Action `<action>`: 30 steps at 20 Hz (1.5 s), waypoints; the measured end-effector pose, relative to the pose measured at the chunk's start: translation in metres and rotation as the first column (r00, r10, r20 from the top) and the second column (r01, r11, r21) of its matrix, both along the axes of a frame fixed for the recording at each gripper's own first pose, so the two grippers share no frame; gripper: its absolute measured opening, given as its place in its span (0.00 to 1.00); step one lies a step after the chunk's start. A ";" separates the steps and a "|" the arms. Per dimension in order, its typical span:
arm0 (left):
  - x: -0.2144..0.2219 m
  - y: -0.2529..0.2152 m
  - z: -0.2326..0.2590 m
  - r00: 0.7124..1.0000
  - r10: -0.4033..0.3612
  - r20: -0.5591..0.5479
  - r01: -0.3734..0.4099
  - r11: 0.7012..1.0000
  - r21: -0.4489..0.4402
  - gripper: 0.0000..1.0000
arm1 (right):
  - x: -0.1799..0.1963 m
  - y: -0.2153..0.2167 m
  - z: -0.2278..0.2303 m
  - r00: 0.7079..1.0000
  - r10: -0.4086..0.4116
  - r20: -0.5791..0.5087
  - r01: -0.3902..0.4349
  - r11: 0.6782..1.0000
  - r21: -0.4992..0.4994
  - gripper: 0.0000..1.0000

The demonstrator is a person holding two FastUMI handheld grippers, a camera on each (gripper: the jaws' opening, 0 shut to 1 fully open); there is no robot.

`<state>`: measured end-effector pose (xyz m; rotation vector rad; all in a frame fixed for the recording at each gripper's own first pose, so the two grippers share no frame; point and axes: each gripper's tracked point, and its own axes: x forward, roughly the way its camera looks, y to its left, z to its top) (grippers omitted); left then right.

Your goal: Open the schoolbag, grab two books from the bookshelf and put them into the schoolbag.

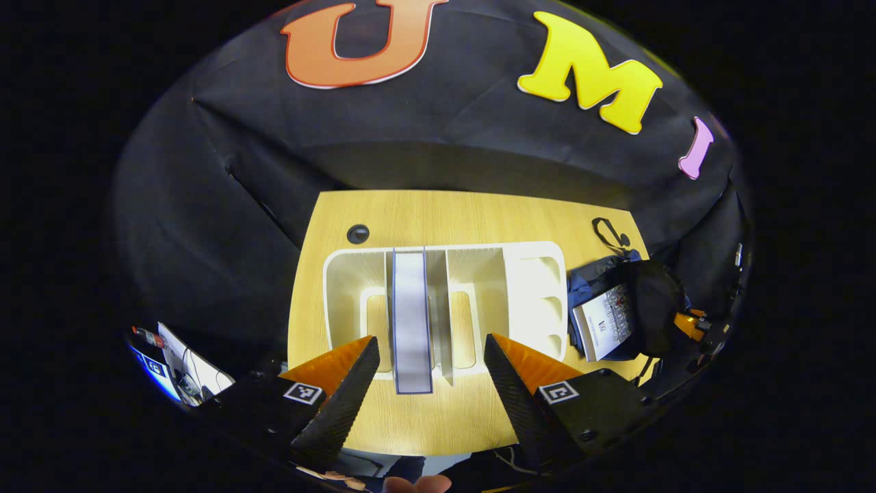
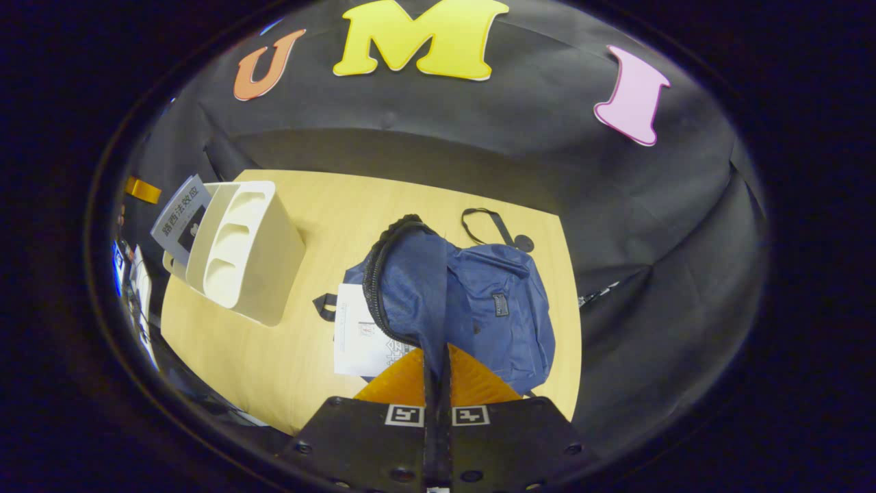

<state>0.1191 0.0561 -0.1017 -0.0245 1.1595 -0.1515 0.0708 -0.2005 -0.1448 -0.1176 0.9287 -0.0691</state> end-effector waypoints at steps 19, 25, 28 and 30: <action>0.003 0.012 -0.074 0.961 0.041 -0.275 -0.028 0.998 0.053 0.71 | -0.025 -0.009 0.004 0.997 -0.060 0.042 0.059 0.998 0.016 0.00; 0.000 0.014 -0.074 0.956 0.084 -0.282 -0.061 0.994 0.090 0.45 | -0.026 -0.007 0.002 0.998 -0.045 0.046 0.044 0.999 0.015 0.00; -0.003 0.014 -0.065 0.955 0.076 -0.287 -0.051 0.994 0.094 0.40 | -0.025 -0.006 0.001 0.999 -0.028 0.043 0.027 1.000 0.012 0.00; -0.006 0.016 -0.052 0.962 0.055 -0.267 -0.028 0.994 0.102 0.40 | -0.022 -0.005 0.000 0.998 -0.029 0.047 0.028 0.999 0.022 0.00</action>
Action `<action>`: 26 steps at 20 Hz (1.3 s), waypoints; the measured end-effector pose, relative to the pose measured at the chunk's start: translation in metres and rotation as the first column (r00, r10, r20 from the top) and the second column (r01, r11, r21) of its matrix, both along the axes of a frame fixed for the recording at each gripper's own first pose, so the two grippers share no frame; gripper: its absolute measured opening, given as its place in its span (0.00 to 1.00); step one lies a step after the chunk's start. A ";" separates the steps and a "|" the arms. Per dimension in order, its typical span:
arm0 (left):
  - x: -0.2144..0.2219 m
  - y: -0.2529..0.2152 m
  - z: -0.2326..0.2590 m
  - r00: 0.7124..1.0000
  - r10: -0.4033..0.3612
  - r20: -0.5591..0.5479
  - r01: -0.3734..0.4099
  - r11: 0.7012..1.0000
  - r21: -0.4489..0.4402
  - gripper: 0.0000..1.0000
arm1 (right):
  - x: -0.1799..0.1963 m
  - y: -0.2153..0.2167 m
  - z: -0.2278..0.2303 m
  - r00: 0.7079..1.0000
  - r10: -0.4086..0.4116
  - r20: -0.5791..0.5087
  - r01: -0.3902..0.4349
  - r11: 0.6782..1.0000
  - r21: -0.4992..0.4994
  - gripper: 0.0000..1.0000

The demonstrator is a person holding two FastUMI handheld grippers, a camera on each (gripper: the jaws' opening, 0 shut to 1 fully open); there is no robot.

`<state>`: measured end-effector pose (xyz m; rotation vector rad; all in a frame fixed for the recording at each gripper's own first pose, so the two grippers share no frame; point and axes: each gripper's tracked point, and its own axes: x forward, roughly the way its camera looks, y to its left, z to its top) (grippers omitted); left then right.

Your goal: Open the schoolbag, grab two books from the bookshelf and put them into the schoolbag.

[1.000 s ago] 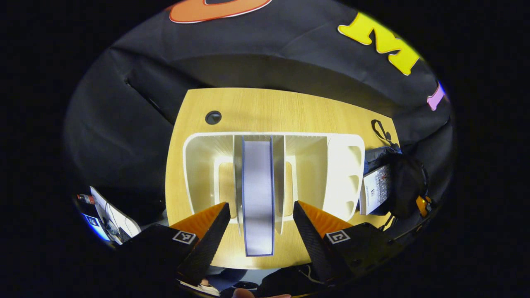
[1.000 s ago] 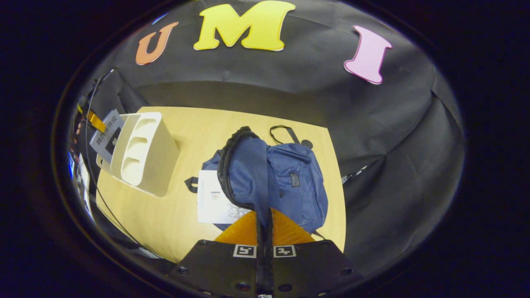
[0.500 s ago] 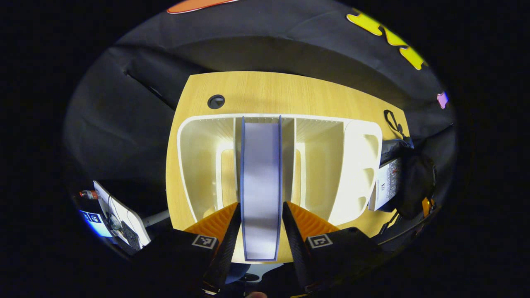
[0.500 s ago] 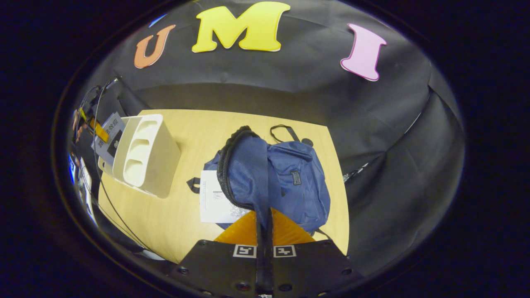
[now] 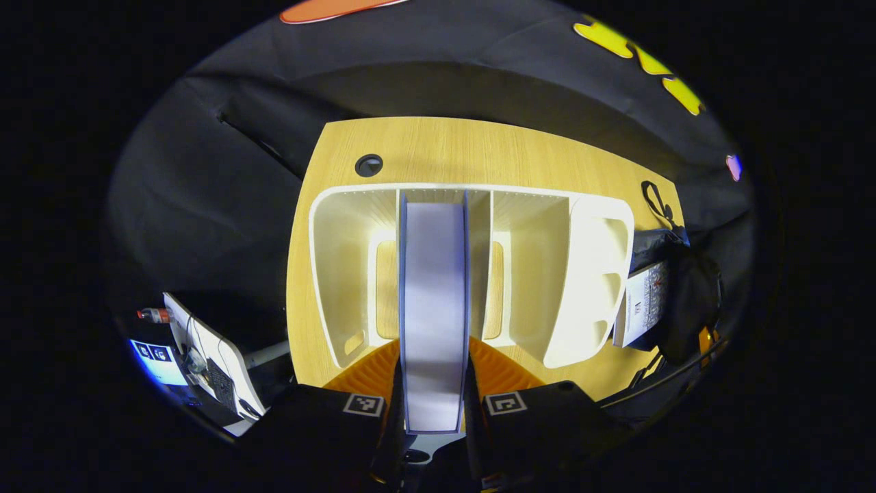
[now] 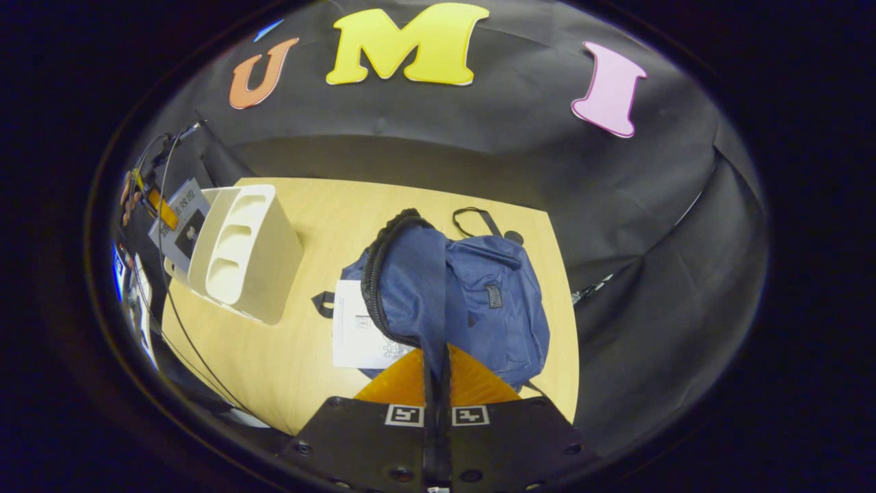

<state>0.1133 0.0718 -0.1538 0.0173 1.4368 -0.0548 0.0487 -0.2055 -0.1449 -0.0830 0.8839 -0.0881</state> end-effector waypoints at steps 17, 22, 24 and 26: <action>-0.043 -0.030 0.188 0.926 -0.036 0.376 0.119 0.973 -0.199 0.36 | 0.003 -0.001 0.001 1.000 0.003 0.015 -0.003 1.000 0.005 0.00; -0.049 -0.107 0.194 0.920 -0.010 0.392 0.179 0.900 -0.398 0.36 | 0.000 -0.009 0.004 0.999 -0.007 0.032 0.007 1.000 0.008 0.00; -0.051 -0.149 0.190 0.933 0.054 0.357 0.159 0.826 -0.541 0.36 | -0.001 -0.014 0.004 0.999 -0.024 0.038 0.023 0.999 0.024 0.00; -0.056 -0.187 0.178 0.943 0.087 0.322 0.147 0.757 -0.637 0.36 | -0.003 -0.019 0.004 0.999 -0.032 0.038 0.031 0.999 0.021 0.00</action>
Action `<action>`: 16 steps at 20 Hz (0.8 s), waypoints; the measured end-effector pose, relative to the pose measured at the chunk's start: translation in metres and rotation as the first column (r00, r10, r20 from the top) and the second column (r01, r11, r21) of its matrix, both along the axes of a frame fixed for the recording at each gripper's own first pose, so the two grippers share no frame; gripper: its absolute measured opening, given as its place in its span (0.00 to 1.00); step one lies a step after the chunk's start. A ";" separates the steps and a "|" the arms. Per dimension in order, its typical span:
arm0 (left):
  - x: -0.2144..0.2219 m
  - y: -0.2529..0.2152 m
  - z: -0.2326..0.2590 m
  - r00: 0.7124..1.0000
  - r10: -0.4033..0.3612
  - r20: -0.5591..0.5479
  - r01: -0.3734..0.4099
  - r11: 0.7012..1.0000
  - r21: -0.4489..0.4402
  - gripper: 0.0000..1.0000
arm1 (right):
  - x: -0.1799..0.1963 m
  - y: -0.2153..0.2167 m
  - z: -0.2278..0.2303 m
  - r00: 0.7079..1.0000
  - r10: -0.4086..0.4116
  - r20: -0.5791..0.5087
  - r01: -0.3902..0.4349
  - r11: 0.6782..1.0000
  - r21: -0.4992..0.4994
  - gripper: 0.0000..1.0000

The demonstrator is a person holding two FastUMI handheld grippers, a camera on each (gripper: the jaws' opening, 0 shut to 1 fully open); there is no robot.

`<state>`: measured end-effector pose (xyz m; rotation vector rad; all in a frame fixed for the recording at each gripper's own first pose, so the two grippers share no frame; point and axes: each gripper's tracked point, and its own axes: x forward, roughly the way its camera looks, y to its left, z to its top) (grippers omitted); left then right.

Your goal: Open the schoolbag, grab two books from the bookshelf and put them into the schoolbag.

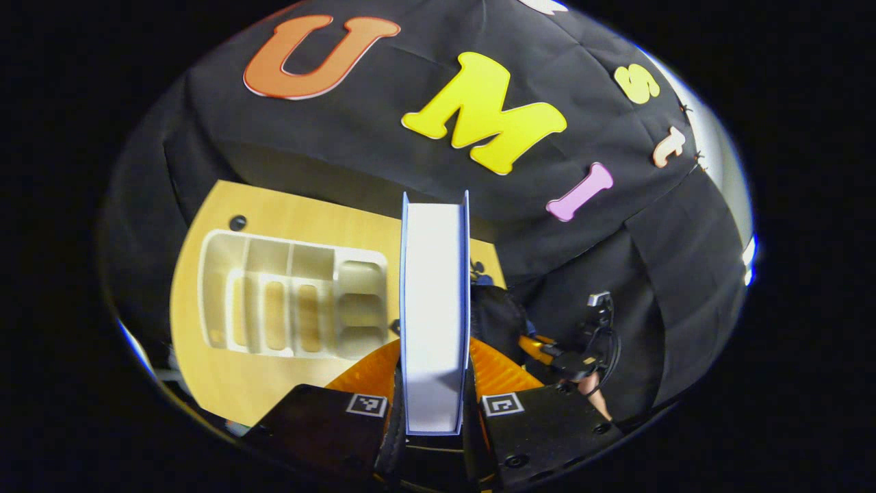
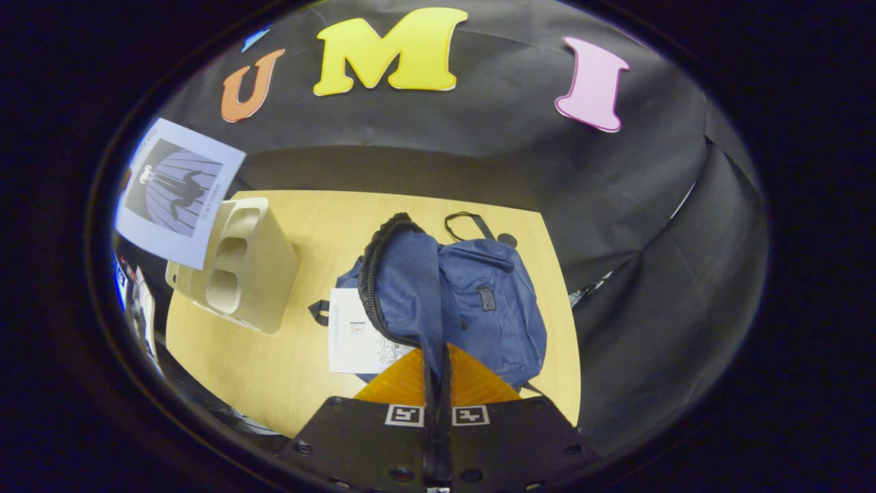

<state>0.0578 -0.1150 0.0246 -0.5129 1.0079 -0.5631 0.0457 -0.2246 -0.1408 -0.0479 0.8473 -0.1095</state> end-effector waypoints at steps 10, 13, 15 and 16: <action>-0.028 -0.115 -0.105 0.983 -0.027 -0.179 0.007 0.994 -0.112 0.36 | -0.006 -0.016 0.004 1.000 -0.013 0.001 0.013 0.999 0.032 0.00; -0.031 -0.135 -0.137 0.982 -0.014 -0.190 -0.004 0.995 -0.098 0.36 | -0.007 -0.015 0.006 1.000 -0.011 -0.007 0.011 0.998 0.056 0.00; -0.027 -0.152 -0.154 0.980 0.003 -0.200 -0.027 0.993 -0.118 0.36 | -0.008 -0.016 0.009 1.000 -0.005 -0.006 0.005 0.999 0.050 0.00; -0.027 -0.161 -0.164 0.978 0.005 -0.209 -0.031 0.992 -0.123 0.36 | -0.008 -0.015 0.011 1.000 -0.003 -0.005 0.003 0.999 0.049 0.00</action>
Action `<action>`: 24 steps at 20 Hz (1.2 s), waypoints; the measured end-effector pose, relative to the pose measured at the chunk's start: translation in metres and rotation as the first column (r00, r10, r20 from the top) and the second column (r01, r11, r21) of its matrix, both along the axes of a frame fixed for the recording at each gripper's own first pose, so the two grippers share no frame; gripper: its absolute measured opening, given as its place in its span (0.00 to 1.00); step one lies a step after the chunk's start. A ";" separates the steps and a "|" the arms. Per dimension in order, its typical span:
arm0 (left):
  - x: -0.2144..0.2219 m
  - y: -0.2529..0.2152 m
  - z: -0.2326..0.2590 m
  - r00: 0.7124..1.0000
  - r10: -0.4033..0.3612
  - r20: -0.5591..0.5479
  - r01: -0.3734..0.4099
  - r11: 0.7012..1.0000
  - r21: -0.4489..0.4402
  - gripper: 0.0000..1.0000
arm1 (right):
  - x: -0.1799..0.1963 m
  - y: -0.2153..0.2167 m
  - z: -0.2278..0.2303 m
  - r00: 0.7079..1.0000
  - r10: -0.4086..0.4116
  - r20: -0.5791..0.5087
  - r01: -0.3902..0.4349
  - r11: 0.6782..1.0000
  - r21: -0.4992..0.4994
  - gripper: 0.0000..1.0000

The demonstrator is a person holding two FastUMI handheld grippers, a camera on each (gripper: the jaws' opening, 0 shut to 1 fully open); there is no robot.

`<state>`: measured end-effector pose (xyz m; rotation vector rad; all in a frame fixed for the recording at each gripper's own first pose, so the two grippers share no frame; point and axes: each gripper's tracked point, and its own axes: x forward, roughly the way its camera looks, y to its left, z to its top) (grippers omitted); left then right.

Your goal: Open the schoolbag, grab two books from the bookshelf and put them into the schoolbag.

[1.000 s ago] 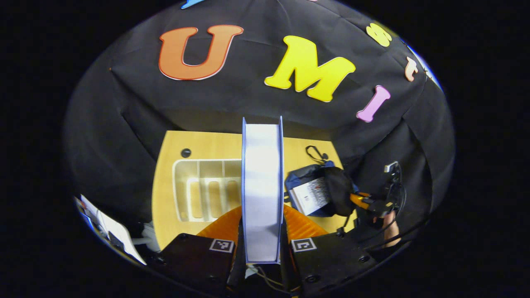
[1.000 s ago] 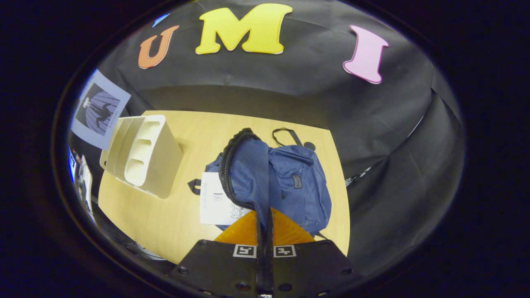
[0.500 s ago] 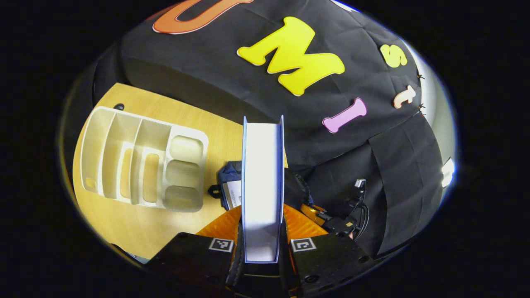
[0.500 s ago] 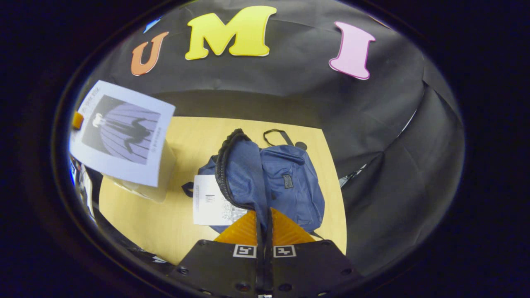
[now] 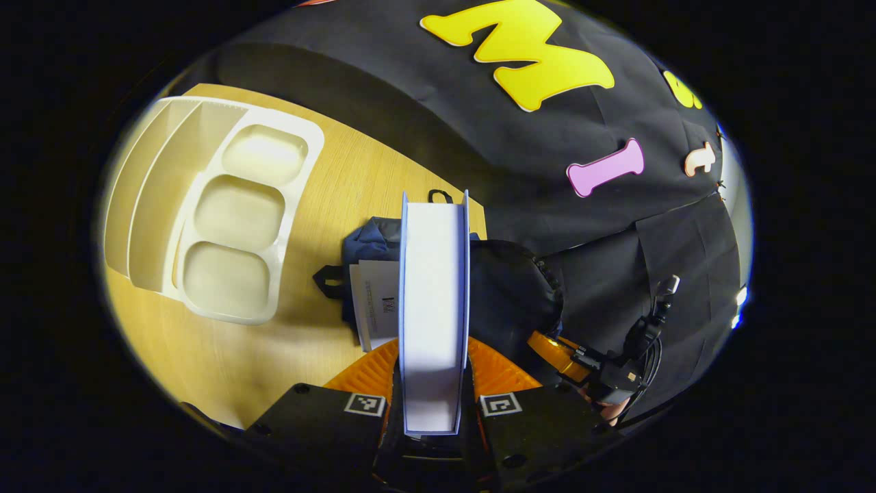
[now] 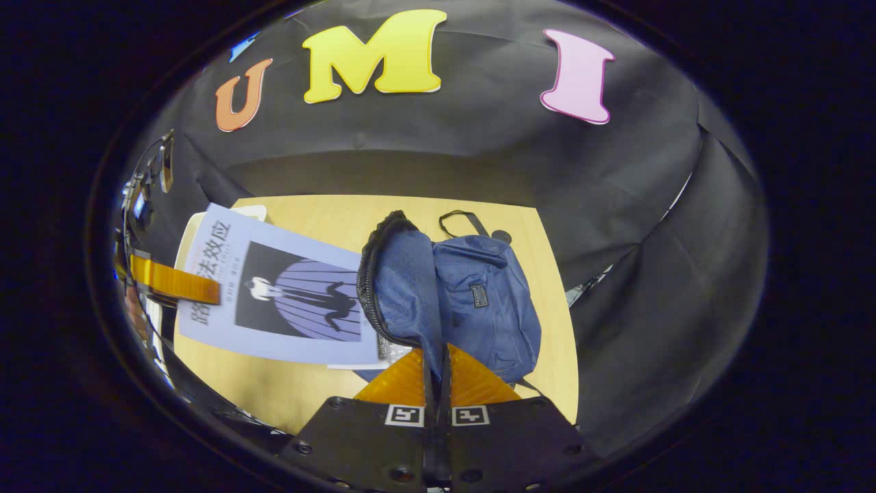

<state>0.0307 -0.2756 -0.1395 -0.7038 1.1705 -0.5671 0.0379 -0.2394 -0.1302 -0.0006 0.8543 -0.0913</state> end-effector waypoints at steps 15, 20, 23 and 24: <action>0.023 -0.097 -0.081 0.995 0.005 -0.097 -0.027 0.973 -0.227 0.36 | -0.006 -0.029 0.023 0.998 -0.054 0.019 0.054 0.998 -0.026 0.01; 0.026 -0.111 -0.096 0.991 -0.006 -0.135 -0.029 0.966 -0.258 0.37 | -0.001 -0.026 0.027 0.999 -0.034 0.018 0.035 0.998 -0.048 0.01; 0.023 -0.107 -0.110 0.991 -0.021 -0.129 0.000 0.987 -0.158 0.48 | 0.001 -0.024 0.026 1.000 -0.028 0.016 0.028 0.998 -0.049 0.00; 0.024 -0.107 -0.112 0.992 -0.027 -0.120 0.011 0.992 -0.128 0.68 | 0.002 -0.025 0.025 0.999 -0.029 0.017 0.030 0.998 -0.047 0.01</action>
